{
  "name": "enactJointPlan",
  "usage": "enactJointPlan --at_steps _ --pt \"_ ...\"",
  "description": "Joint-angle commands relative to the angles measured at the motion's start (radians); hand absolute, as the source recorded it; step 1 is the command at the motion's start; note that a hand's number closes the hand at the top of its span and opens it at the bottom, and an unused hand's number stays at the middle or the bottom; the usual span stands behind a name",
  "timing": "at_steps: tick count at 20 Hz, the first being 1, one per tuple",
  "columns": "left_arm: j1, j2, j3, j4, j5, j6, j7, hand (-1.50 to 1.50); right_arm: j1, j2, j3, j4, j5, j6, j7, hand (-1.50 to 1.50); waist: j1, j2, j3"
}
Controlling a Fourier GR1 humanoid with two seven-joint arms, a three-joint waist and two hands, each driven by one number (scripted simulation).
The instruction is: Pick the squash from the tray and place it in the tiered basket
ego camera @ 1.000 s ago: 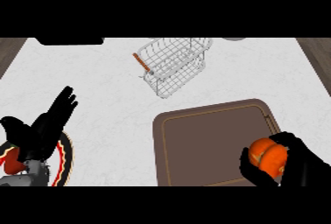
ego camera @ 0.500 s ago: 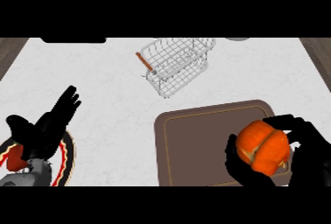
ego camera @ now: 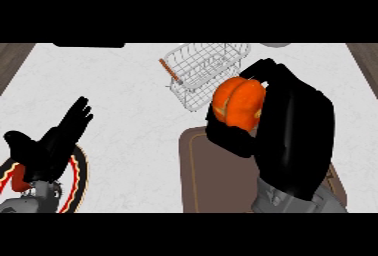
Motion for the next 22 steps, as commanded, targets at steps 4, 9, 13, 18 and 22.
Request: enactJointPlan --at_steps 4,9,13,18,22 --pt "-0.009 -0.011 -0.007 0.006 -0.011 -0.006 0.003 0.0 -0.305 0.013 -0.081 0.38 -0.102 -0.145 0.144 1.5 0.016 0.004 0.0" --pt "-0.064 -0.017 0.003 0.058 -0.018 -0.004 -0.008 0.0 -0.421 0.013 -0.152 0.598 -0.158 -0.228 0.106 1.5 0.013 0.007 0.0" --pt "-0.023 -0.007 0.016 0.045 -0.009 -0.021 -0.012 0.0 -0.453 0.013 -0.191 0.692 -0.199 -0.249 0.091 1.5 0.006 0.003 0.001" --pt "-0.032 -0.01 0.008 0.005 -0.018 -0.013 0.028 0.0 -0.492 0.013 -0.184 0.844 -0.239 -0.349 0.083 1.5 0.009 0.003 0.001" --pt "-0.058 0.008 0.049 0.067 -0.002 -0.041 -0.012 0.0 -0.561 0.013 -0.199 1.008 -0.244 -0.416 0.025 1.5 0.009 0.006 0.001"
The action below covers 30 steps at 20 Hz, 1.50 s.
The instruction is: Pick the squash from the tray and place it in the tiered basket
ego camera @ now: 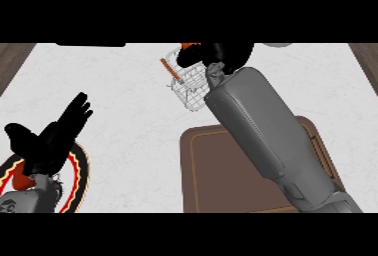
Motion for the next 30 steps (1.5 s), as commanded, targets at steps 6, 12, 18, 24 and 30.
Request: enactJointPlan --at_steps 6,12,18,24,30 --pt "-0.014 -0.03 -0.007 -0.011 -0.034 0.03 0.003 0.0 -0.091 0.006 -0.026 0.285 0.027 -0.203 0.019 1.5 -0.002 0.001 0.0" --pt "0.002 -0.033 -0.005 0.013 -0.031 0.009 -0.023 0.0 -0.091 0.006 -0.02 0.308 0.101 -0.437 0.012 1.5 0.002 0.004 0.0" --pt "0.04 -0.016 0.034 0.045 0.004 -0.044 -0.08 0.0 -0.108 0.006 -0.055 0.508 0.051 -0.545 -0.101 -1.5 0.006 0.006 0.0" --pt "0.042 -0.038 -0.007 -0.017 -0.03 -0.018 -0.027 0.0 -0.228 -0.004 -0.124 0.561 0.01 -0.591 -0.128 -1.5 0.006 0.004 0.0" --pt "-0.022 -0.009 0.033 0.002 -0.008 -0.019 0.027 0.0 -0.186 -0.01 -0.215 0.487 -0.081 -0.752 -0.196 -1.5 -0.003 0.005 0.001"
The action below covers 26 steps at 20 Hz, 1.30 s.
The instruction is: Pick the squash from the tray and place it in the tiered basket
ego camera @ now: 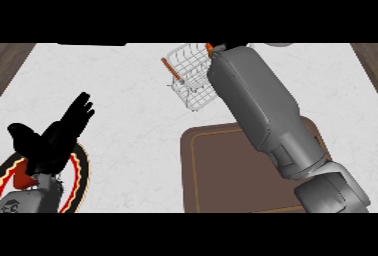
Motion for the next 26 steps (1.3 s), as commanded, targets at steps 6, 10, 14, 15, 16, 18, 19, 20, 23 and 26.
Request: enactJointPlan --at_steps 6,10,14,15,16,18,19,20,23,26 --pt "0.013 0.01 0.018 0.014 -0.001 -0.007 -0.011 0.0 0.024 -0.006 -0.141 -0.163 -0.105 -0.295 -0.054 -1.5 -0.023 -0.005 0.001" --pt "0.075 -0.021 0.0 -0.049 -0.005 0.017 0.009 0.0 0.112 0.008 -0.118 -0.282 -0.061 -0.345 -0.021 -1.5 -0.041 -0.022 0.001" --pt "0.056 -0.026 0.002 -0.023 -0.021 0.027 0.0 0.0 0.176 -0.048 -0.155 -0.434 -0.003 -0.309 0.004 -1.5 -0.06 -0.025 0.0" --pt "0.079 0.014 0.046 -0.024 0.021 -0.015 -0.008 0.0 0.257 -0.029 -0.143 -0.504 0.029 -0.299 0.023 -1.5 -0.069 -0.03 0.0" --pt "0.07 -0.015 0.025 -0.038 -0.005 0.022 0.0 0.0 0.252 -0.064 -0.177 -0.519 0.033 -0.285 0.031 -1.5 -0.062 -0.025 0.0" --pt "0.074 -0.005 0.053 -0.02 0.006 0.025 -0.002 0.0 0.318 -0.067 -0.178 -0.669 0.065 -0.197 0.077 -1.5 -0.091 -0.036 0.0" --pt "0.049 0.021 0.053 -0.02 -0.003 0.016 0.027 0.0 0.394 -0.105 -0.176 -0.729 0.041 -0.182 0.045 -1.5 -0.092 -0.031 0.001" --pt "0.079 -0.002 0.044 -0.013 0.002 0.009 -0.011 0.0 0.413 -0.087 -0.171 -0.816 0.069 -0.153 0.08 -1.5 -0.095 -0.035 0.0" --pt "0.096 -0.004 0.039 -0.074 -0.011 0.032 0.017 0.0 0.565 -0.137 -0.16 -1.027 0.037 -0.041 0.094 -1.5 -0.096 -0.035 0.001" --pt "0.138 0.005 0.043 -0.06 0.008 -0.015 -0.026 0.0 0.702 -0.178 -0.159 -1.236 0.027 0.033 0.121 -1.5 -0.081 -0.028 0.001"
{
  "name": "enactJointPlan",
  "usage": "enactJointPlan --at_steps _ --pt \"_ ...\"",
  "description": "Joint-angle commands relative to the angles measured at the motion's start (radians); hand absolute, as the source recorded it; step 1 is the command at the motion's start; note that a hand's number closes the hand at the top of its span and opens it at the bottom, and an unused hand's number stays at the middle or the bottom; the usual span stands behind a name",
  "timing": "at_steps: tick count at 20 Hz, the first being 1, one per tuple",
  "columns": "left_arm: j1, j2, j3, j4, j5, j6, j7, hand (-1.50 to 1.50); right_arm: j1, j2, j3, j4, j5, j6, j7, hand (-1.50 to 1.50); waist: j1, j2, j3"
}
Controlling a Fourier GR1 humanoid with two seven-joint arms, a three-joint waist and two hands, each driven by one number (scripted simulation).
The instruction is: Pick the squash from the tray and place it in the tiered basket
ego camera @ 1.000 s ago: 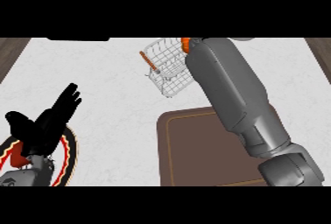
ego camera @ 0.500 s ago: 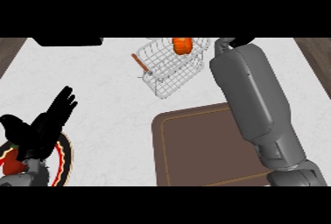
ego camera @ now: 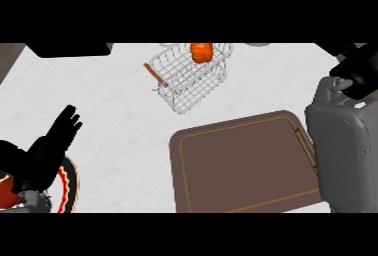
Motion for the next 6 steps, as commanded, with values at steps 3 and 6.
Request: enactJointPlan --at_steps 3,6 --pt "0.012 0.007 0.008 0.029 -0.001 -0.028 -0.047 0.0 0.286 -0.1 -0.015 -0.434 -0.066 0.212 0.063 -1.5 0.009 0.009 0.0" --pt "0.004 -0.011 -0.009 0.001 -0.016 -0.002 -0.008 0.0 0.394 -0.107 -0.009 -0.645 -0.055 0.306 0.116 -1.5 0.016 0.009 0.0"
